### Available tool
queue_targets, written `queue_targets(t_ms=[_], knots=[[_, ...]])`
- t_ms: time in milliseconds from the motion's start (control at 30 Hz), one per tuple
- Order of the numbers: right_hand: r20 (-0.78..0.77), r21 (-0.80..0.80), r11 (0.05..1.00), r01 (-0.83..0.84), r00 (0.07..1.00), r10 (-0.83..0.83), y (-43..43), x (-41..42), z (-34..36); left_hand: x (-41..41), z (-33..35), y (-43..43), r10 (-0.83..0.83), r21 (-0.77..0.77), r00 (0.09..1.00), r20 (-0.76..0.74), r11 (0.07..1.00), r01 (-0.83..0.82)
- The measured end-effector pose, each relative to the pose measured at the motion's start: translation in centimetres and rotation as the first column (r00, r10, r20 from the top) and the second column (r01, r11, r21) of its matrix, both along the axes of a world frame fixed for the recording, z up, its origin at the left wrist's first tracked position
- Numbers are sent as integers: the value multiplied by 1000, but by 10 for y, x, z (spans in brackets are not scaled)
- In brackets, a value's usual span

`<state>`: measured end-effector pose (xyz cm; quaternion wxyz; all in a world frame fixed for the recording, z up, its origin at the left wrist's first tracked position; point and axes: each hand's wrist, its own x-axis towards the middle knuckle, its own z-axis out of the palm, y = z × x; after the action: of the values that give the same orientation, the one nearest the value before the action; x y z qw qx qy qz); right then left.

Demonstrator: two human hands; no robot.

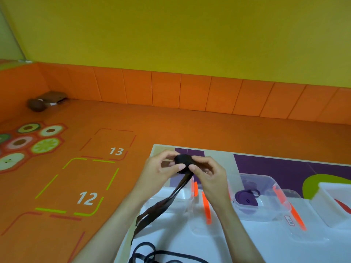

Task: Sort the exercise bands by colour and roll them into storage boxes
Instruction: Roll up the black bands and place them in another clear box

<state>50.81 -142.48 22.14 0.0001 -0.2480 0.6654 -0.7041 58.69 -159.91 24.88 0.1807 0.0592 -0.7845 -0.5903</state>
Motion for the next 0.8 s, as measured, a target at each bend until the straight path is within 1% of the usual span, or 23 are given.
queue_targets(t_ms=[33,100,133,200,267,300,333,367,433,500,533,567,600,667,733,800], knots=[[-59,87,996,-15,998,20,1,-4,3,3,-1,-2,3,23,1000,29,1000,-3],[-197,268,962,-53,974,108,8,-11,11,5,3,-10,-33,-118,993,115,992,47],[-243,340,938,-66,958,156,11,-14,16,5,8,-12,-52,-184,987,154,980,80],[-283,408,910,-78,936,207,15,-17,25,3,20,-13,-87,-227,978,191,965,130],[-295,405,912,-71,934,203,18,-20,30,0,29,-12,-104,-227,977,187,963,146],[-287,371,926,-70,940,186,19,-19,31,-1,31,-12,-110,-217,979,173,965,146],[-252,302,950,-84,954,165,20,-16,29,-1,32,-12,-119,-178,981,150,973,145],[-184,206,972,-110,971,149,20,-12,27,-1,30,-12,-118,-106,985,123,986,131],[-39,18,992,-125,991,126,16,-2,20,-1,24,-4,-74,90,995,65,994,68],[28,-85,994,-70,997,73,11,4,13,1,14,7,-36,247,998,58,969,21],[39,-94,995,-42,998,46,10,3,11,1,9,11,-45,288,996,74,957,21],[41,-78,996,-30,999,33,11,1,10,3,7,14,-60,306,993,103,952,26],[32,-46,998,-37,999,38,13,-2,10,3,6,13,-74,288,989,132,957,33],[-6,55,994,-96,995,97,20,-9,11,3,6,6,-90,150,982,168,987,65],[-63,171,971,-165,982,178,24,-15,15,1,10,2,-75,33,985,155,997,71],[-99,253,945,-206,967,237,25,-21,19,-1,15,0,-32,14,993,113,999,31]])
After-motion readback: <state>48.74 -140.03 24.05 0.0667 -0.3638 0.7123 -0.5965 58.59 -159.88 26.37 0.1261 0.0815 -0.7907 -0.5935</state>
